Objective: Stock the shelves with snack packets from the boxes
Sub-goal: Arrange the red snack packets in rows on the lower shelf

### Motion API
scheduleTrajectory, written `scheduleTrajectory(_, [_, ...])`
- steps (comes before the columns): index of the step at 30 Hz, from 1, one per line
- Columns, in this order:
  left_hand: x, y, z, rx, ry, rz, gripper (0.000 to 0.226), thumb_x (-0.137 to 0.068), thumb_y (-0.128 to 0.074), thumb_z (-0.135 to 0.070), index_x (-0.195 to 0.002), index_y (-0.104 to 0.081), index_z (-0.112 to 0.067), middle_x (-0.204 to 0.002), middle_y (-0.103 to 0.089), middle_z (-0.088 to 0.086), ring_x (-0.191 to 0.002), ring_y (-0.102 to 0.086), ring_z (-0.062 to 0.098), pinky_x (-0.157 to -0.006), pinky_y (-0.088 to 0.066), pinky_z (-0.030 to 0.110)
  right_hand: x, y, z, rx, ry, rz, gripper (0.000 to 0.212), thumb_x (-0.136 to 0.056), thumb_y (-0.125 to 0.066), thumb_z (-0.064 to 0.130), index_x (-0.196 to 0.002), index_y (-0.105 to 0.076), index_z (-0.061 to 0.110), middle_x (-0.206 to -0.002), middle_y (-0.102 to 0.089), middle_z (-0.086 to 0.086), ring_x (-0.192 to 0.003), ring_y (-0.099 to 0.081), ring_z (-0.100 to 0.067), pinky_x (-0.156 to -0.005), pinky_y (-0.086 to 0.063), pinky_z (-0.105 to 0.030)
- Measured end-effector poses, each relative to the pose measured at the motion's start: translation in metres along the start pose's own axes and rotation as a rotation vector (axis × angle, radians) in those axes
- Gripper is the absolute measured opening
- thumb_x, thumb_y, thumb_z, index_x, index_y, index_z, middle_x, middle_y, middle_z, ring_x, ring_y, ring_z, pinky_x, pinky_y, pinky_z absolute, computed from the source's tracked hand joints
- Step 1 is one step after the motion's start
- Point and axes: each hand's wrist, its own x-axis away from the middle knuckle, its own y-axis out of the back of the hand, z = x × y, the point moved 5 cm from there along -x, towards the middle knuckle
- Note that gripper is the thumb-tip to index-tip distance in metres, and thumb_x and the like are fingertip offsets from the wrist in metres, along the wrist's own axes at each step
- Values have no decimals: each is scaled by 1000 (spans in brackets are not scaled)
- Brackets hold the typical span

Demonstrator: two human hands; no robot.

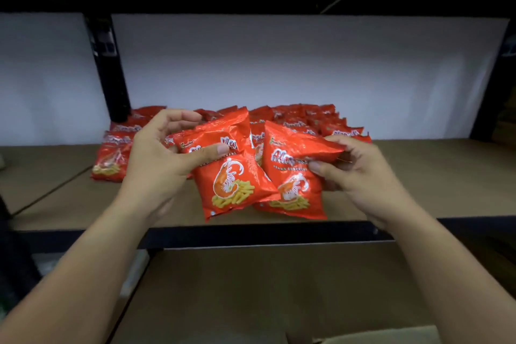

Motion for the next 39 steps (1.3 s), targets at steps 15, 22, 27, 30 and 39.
scheduleTrajectory(15, [-84, 17, 96, -385, -97, 37, 48, -61, -84, -62, -102, -71, -41, -127, -56, -8, -120, -57, 17, -97, -53, 50, -73, -72, -37, 563, 52, 6, 105, -67, -91, 31, -146, -27, 52, -154, -15, 4, -138, -29, -16, -112, -30, -30])
scheduleTrajectory(22, [-68, 21, 101, -525, -65, 225, 81, -55, -90, -57, -129, -58, -50, -153, -19, -23, -143, -28, 17, -106, -47, 45, -75, -78, -62, 1111, 103, 9, 88, -82, -79, 33, -150, -24, 46, -161, 3, -13, -149, 1, -32, -120, -11, -46])
scheduleTrajectory(27, [-70, 29, 103, -528, -92, 196, 90, -52, -91, -54, -134, -56, -45, -154, -18, -28, -142, -30, 12, -108, -46, 44, -79, -60, -67, 1292, 114, 31, 84, -86, -71, 40, -149, -16, 51, -150, -29, -5, -143, -5, -29, -112, -11, -47])
scheduleTrajectory(30, [-72, 25, 103, -517, -113, 163, 90, -55, -89, -49, -138, -56, -39, -155, -18, -25, -139, -30, 9, -105, -49, 42, -83, -52, -68, 1307, 127, 50, 74, -88, -68, 38, -145, -22, 49, -139, -41, 2, -140, -8, -25, -109, -9, -46])
scheduleTrajectory(39, [-71, 19, 113, -568, -156, 215, 91, -69, -75, -58, -150, -41, -34, -160, -12, -23, -146, -22, 9, -114, -38, 50, -91, -45, -66, 1269, 136, 43, 78, -84, -66, 8, -140, -27, 46, -129, -53, 7, -137, -13, -18, -103, 0, -42])
